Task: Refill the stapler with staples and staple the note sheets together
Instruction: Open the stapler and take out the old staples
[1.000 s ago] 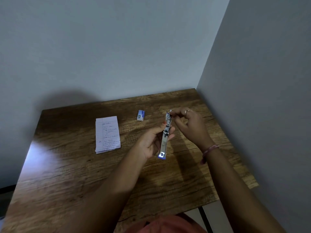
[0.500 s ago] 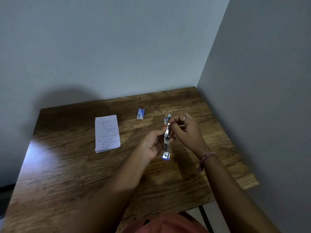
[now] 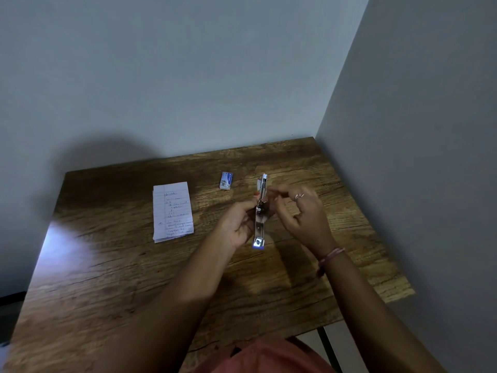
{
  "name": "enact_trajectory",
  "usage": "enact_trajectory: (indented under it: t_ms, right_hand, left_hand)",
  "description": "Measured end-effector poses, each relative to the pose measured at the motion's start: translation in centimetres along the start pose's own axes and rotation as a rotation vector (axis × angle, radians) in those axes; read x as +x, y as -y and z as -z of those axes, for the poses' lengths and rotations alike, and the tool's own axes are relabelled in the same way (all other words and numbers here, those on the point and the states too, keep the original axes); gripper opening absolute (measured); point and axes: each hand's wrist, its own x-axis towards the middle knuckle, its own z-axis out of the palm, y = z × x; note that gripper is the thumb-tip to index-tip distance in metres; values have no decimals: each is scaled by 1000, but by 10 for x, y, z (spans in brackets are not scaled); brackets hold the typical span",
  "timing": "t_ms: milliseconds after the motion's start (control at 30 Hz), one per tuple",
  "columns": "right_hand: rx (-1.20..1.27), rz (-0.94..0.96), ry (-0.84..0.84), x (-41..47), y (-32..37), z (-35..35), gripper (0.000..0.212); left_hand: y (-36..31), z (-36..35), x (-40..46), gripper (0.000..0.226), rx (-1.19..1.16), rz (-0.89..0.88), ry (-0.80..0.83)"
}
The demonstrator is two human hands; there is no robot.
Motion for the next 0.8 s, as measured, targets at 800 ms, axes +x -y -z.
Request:
enact_trajectory:
  t_ms: [800]
  right_hand:
    - [-716, 331, 158, 21, -19, 13, 30]
  left_hand:
    - [7, 7, -2, 11, 51, -41, 25]
